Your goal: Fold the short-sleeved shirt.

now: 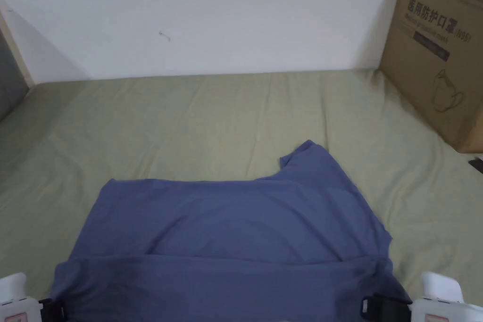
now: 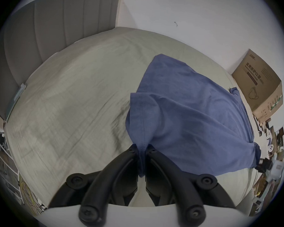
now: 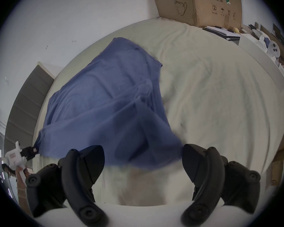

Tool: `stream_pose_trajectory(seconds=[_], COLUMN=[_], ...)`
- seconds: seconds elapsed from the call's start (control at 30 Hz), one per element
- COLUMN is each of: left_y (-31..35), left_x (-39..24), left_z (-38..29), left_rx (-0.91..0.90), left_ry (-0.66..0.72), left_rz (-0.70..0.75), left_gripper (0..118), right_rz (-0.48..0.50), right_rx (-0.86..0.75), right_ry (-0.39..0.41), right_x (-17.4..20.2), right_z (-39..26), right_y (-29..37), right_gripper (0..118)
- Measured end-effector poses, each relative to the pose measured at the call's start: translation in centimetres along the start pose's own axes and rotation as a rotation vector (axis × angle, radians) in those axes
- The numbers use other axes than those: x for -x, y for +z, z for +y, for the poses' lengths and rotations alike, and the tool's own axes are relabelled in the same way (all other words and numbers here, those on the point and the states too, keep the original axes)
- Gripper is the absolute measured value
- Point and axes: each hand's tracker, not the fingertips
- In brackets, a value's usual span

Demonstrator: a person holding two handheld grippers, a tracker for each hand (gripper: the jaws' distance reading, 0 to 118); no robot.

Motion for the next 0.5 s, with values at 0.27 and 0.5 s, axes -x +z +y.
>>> stream_pose_trajectory(seconds=[0.27, 0.5], left_y=[1.2, 3.1], left_x=[-0.6, -0.3], left_z=[0.3, -0.1], left_rx=[-0.009, 0.01], left_ry=[-0.055, -0.117], left_rz=[-0.001, -0.005], left_gripper=[5, 5], right_rz=[-0.055, 0.02], right_rx=[0.035, 0.045], right_ry=[0.181, 0.121], right_x=[2.4, 1.6], right_z=[0.5, 1.1], right_y=[-2.4, 0.1], right_gripper=[37, 13])
